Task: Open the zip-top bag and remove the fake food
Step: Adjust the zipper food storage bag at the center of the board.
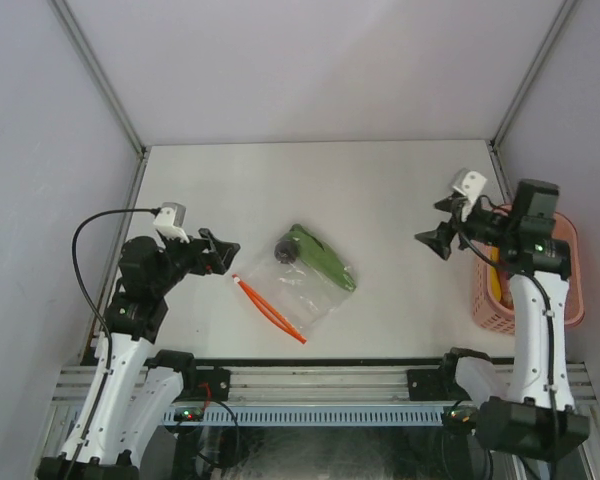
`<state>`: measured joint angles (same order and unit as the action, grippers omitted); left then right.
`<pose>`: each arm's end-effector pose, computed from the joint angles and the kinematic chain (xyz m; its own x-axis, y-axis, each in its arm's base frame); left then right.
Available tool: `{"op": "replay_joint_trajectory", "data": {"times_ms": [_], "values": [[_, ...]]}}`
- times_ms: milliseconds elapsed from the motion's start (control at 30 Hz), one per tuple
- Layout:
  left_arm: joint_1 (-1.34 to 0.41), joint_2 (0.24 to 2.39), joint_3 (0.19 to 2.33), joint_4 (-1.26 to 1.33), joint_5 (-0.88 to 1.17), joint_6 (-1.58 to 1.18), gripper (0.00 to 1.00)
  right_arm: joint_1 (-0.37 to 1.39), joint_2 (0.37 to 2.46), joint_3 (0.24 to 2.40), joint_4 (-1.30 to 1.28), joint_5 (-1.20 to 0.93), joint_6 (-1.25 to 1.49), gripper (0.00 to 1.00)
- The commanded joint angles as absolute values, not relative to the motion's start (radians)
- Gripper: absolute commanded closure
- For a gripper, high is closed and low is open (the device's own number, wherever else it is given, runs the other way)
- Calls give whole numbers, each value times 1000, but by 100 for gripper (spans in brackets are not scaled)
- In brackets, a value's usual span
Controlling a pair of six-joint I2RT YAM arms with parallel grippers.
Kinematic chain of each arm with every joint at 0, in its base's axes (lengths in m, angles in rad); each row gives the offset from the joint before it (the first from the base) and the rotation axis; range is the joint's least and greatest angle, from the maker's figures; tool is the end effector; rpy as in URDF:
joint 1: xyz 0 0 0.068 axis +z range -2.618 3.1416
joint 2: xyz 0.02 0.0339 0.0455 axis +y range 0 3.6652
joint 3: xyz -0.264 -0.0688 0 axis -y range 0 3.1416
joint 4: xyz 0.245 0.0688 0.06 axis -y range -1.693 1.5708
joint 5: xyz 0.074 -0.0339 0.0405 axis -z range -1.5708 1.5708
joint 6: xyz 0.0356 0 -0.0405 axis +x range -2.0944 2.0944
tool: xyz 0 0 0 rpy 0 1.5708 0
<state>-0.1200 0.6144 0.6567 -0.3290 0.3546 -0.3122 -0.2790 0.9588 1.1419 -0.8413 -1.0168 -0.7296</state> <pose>0.1470 -0.0302 0.3056 -0.4032 -0.2415 -0.8827 0.3353 0.8585 -0.3881 0.1734 -0.0182 0.3765 -0.1038 -0.3350 -0.9365 -0.7661 0.6274 -0.1395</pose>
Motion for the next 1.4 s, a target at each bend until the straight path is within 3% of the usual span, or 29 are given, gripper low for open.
{"op": "replay_joint_trajectory", "data": {"times_ms": [0,167,400,700,1000,1200,1367], "values": [[-111,627,632,-261,407,-334,6,-42,1027,1153,-768,-1086,-895,22],[-111,672,622,-269,426,-342,22,254,1159,1151,-757,-1018,-1199,18],[-111,719,635,-309,372,-315,34,494,1486,1323,-905,-877,-1649,16],[-111,792,673,-383,295,-273,59,611,1921,1728,-1073,-816,-1748,31],[-111,821,689,-406,296,-255,61,667,2234,2110,-1202,-710,-1711,36],[-111,818,690,-403,321,-257,60,693,2306,2139,-1166,-604,-1668,36],[-110,825,687,-395,356,-260,60,702,2338,2111,-1155,-558,-1648,44]]}}
